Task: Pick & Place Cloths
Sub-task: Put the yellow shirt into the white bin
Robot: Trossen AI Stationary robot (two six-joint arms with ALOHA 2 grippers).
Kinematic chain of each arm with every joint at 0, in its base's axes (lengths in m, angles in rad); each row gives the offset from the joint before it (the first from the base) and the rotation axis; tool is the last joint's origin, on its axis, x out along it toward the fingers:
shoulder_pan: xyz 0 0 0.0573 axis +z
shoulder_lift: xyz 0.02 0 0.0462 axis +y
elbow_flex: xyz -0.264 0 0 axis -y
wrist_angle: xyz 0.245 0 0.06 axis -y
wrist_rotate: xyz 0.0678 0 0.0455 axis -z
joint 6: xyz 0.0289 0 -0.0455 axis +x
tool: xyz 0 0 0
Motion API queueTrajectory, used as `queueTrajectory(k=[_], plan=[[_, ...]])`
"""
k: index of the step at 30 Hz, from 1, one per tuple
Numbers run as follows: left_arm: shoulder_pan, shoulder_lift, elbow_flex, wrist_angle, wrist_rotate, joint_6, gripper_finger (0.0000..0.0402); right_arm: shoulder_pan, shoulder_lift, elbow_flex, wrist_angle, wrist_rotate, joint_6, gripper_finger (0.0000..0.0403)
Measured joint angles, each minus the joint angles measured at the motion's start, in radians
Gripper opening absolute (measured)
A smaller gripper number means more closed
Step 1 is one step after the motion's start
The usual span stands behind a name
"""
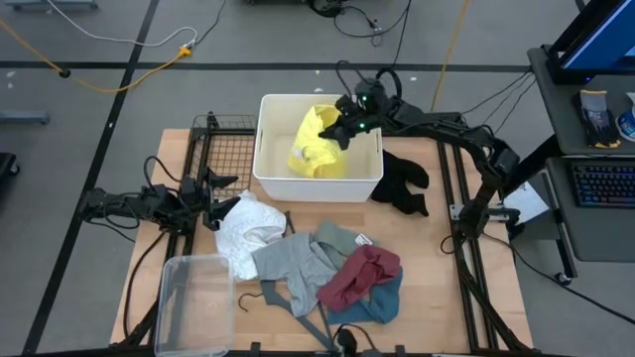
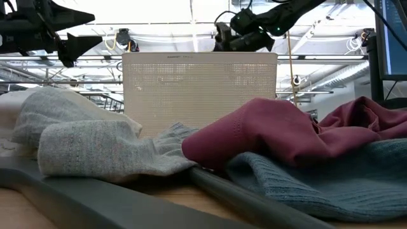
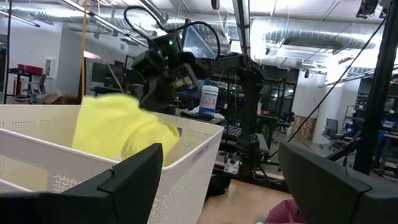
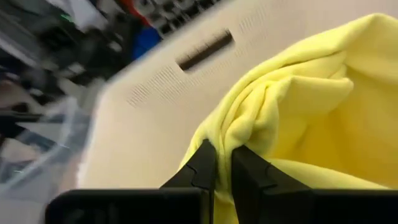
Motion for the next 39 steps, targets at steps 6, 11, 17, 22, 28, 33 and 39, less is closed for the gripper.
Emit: queueTrajectory(k=[6, 11, 17, 22, 28, 33, 39], plan=[[0.0, 0.0, 0.0, 0.0, 0.0, 0.001, 0.0324, 0.029, -0.002, 0.0, -0.12, 0.149, -0.047, 0.0017], [0.0, 0.0, 0.0, 0.0, -0.001, 0.001, 0.0324, 0.03, 0.003, 0.0, -0.209, 0.26, -0.07, 0.0017], [0.0, 0.0, 0.0, 0.0, -0.001, 0.0, 0.0324, 0.029, 0.017, 0.0, -0.24, 0.306, -0.095, 0.0017], [0.0, 0.0, 0.0, 0.0, -0.001, 0.001, 0.0324, 0.053, 0.049, 0.0, -0.261, 0.375, -0.103, 0.0028], [0.0, 0.0, 0.0, 0.0, 0.0, -0.01, 0.0324, 0.077, 0.091, 0.0, -0.262, 0.43, -0.141, 0.0023], [0.0, 0.0, 0.0, 0.001, 0.0, -0.012, 0.0324, 0.089, 0.087, 0.0, -0.262, 0.487, -0.219, 0.0041], [0.0, 0.0, 0.0, 0.001, 0.0, -0.012, 0.0324, 0.088, 0.088, -0.011, -0.274, 0.484, -0.259, 0.0073]])
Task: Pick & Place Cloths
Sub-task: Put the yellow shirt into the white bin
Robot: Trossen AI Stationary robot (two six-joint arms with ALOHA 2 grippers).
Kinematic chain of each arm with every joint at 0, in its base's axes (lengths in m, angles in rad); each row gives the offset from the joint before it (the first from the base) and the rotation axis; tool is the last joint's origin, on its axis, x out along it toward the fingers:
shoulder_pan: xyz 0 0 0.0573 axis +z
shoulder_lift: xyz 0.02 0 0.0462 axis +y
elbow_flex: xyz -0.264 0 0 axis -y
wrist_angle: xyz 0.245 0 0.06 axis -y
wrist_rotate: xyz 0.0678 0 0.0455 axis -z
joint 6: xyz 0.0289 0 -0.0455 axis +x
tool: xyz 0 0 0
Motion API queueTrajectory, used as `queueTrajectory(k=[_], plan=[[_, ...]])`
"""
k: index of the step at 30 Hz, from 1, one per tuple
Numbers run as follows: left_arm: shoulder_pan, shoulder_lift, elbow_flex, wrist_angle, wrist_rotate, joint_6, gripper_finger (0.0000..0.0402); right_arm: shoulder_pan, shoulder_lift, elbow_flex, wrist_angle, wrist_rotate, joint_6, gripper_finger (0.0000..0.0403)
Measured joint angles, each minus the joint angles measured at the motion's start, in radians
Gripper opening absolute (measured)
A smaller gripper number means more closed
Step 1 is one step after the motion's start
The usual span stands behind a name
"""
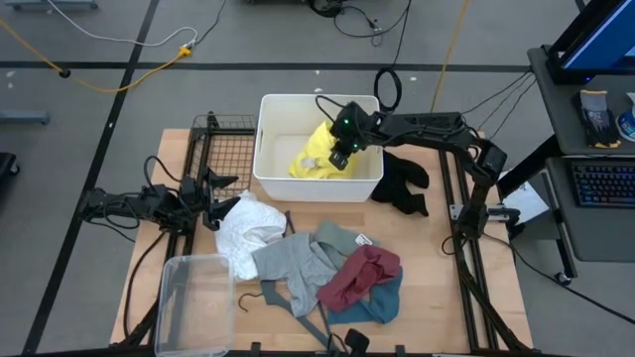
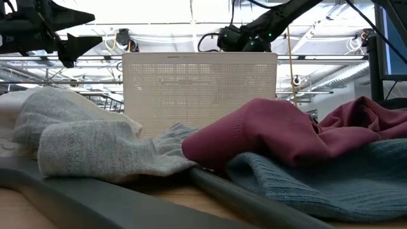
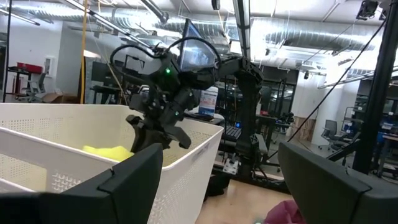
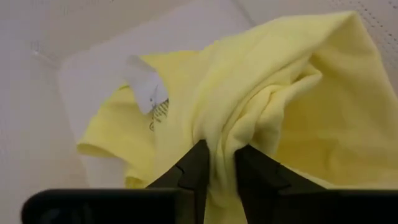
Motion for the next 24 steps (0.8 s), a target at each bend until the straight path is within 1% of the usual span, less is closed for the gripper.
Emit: queueTrajectory(k=[6, 10, 15, 20, 24], plan=[[0.0, 0.0, 0.0, 0.0, 0.0, 0.0, 0.0324, 0.006, 0.0, -0.055, 0.039, 0.003, -0.034, 0.0114], [0.0, 0.0, 0.0, 0.0, 0.0, -0.001, 0.0324, 0.006, 0.0, -0.084, 0.093, 0.004, -0.001, 0.0153], [0.0, 0.0, 0.0, 0.0, 0.0, -0.006, 0.0324, 0.006, 0.0, -0.084, 0.12, 0.003, 0.022, 0.0197], [0.0, 0.0, 0.0, 0.0, 0.0, -0.051, 0.0324, 0.006, -0.004, -0.084, 0.118, 0.002, 0.02, 0.0222], [0.0, 0.0, 0.0, 0.0, 0.0, -0.105, 0.0324, 0.007, -0.037, -0.085, 0.117, -0.001, 0.02, 0.0228]])
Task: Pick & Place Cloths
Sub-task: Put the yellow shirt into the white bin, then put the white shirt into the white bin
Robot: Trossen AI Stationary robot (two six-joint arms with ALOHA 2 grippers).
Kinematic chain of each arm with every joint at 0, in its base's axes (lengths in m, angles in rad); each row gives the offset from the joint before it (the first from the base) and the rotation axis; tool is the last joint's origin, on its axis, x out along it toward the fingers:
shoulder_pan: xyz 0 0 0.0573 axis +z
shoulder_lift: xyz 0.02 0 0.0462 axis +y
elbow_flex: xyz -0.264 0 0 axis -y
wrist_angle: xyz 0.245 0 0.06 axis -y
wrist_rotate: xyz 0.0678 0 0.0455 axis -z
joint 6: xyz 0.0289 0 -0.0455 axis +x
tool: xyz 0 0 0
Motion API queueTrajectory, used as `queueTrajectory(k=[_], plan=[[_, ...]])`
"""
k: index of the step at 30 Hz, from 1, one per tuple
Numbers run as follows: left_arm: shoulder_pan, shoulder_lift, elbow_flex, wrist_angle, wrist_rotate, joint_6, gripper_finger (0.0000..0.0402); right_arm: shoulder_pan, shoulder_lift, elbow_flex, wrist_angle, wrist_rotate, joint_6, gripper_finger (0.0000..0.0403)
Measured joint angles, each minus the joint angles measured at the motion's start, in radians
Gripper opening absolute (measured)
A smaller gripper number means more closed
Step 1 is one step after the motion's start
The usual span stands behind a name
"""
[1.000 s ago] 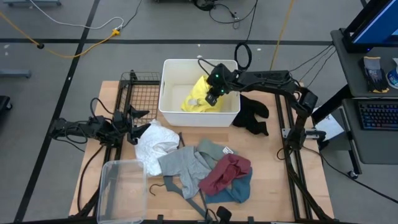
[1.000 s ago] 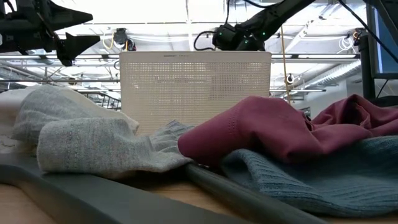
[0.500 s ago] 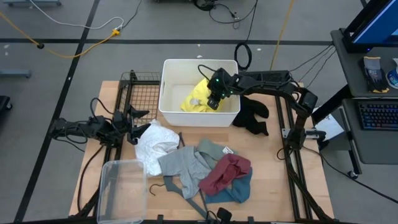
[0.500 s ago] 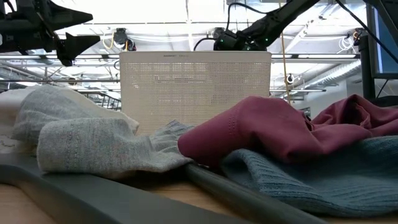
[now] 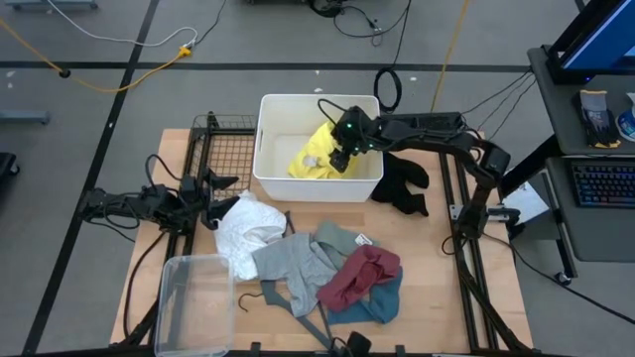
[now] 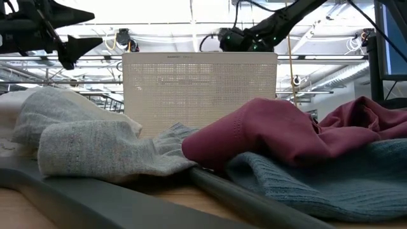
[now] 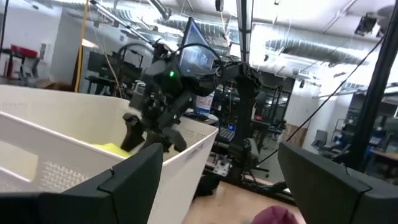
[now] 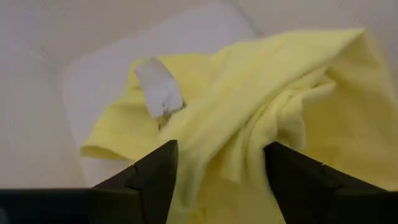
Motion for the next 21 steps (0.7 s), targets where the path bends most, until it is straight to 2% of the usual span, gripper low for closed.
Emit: queueTrajectory(k=[7, 21], plan=[[0.0, 0.0, 0.0, 0.003, 0.0, -0.053, 0.0324, 0.0, -0.109, 0.0, 0.01, -0.001, -0.008, 0.0222], [0.0, 0.0, 0.0, 0.08, 0.002, -0.053, 0.0324, 0.014, -0.395, 0.001, 0.016, -0.004, -0.015, 0.0216]])
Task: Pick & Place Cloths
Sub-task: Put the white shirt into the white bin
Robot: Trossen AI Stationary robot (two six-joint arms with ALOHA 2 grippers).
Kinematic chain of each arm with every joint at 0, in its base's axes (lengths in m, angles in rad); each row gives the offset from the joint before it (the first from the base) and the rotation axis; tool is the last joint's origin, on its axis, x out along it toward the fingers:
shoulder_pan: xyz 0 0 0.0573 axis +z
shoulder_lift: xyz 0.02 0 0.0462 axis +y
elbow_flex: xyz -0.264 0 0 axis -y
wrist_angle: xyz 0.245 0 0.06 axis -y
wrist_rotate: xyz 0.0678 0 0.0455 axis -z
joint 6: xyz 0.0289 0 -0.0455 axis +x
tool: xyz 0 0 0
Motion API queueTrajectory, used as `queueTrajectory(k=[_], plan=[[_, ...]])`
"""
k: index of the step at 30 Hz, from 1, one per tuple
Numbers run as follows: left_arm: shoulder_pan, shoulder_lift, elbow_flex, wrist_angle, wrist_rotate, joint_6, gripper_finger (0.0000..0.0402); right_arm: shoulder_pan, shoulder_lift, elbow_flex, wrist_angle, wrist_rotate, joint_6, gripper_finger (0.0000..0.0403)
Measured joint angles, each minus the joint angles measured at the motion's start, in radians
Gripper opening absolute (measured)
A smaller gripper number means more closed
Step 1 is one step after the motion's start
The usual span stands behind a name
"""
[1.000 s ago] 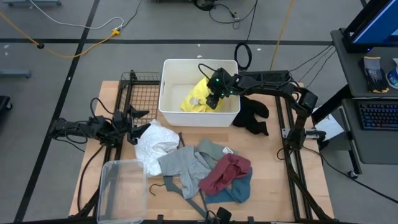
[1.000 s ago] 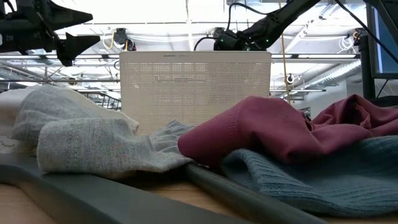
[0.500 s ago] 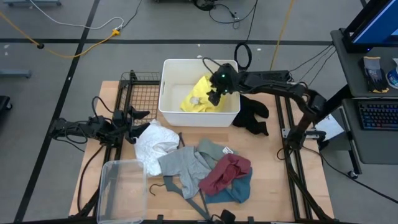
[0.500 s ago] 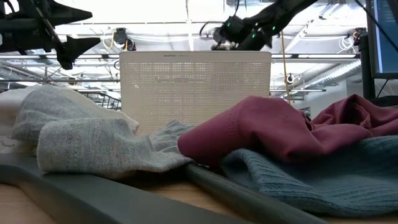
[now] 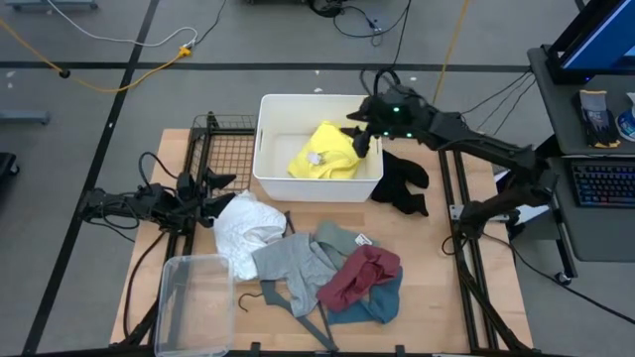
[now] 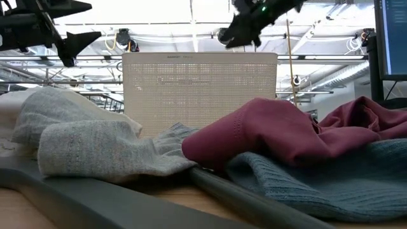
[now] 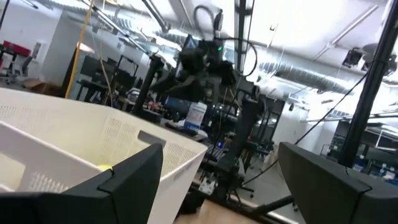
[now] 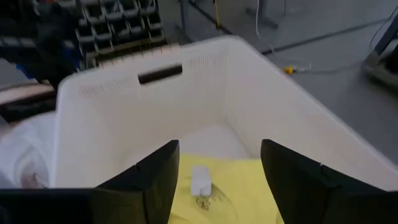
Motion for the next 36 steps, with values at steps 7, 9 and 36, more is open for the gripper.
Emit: queueTrajectory(k=[7, 9, 36], plan=[[0.0, 0.0, 0.0, 0.02, -0.002, -0.002, 0.0324, 0.0, -0.107, 0.0, -0.019, -0.016, -0.038, 0.0214], [0.0, 0.0, 0.0, 0.019, -0.002, -0.013, 0.0324, -0.002, -0.131, 0.0, -0.026, -0.055, -0.046, 0.0211], [0.0, 0.0, 0.0, 0.166, -0.003, -0.035, 0.0324, -0.001, -0.387, -0.001, -0.195, -0.161, -0.074, 0.0012]])
